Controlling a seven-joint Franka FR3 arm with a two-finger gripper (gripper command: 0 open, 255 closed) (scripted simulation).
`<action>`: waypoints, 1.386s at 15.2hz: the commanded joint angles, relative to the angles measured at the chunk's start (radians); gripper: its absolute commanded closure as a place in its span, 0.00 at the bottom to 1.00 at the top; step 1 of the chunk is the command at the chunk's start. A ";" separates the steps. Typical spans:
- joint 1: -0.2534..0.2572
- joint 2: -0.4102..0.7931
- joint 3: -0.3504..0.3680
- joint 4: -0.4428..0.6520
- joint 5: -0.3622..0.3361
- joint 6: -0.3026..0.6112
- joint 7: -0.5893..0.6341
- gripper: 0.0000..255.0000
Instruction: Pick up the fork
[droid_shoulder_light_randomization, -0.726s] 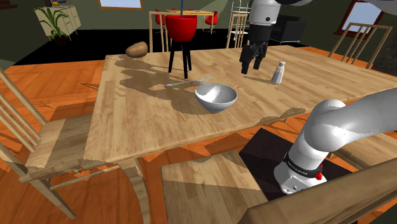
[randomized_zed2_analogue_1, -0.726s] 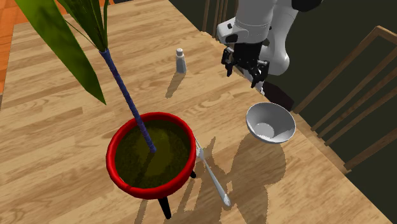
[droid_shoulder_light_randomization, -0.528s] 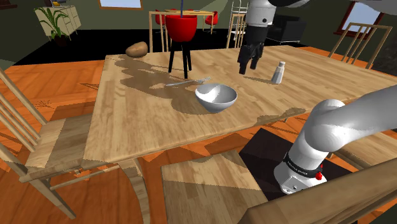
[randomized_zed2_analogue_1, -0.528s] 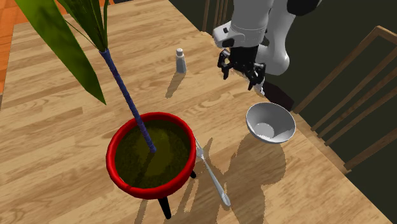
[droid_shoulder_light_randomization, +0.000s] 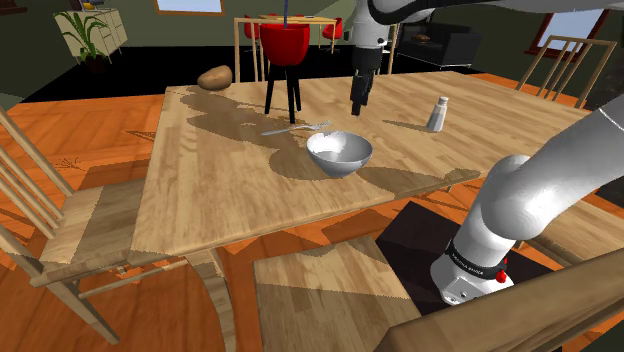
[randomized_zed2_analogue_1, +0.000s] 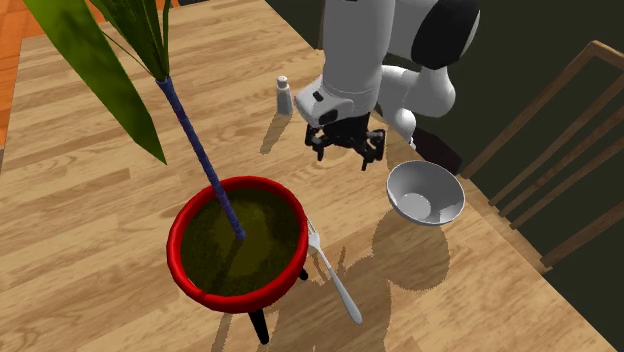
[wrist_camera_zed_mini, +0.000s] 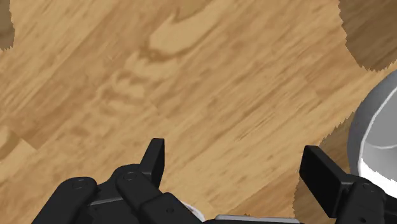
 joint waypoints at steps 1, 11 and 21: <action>0.016 0.079 -0.015 0.045 -0.010 0.035 -0.090 0.00; 0.077 0.451 -0.016 0.344 -0.021 0.117 -0.468 0.00; 0.077 0.472 -0.014 0.265 -0.022 0.217 -0.472 0.00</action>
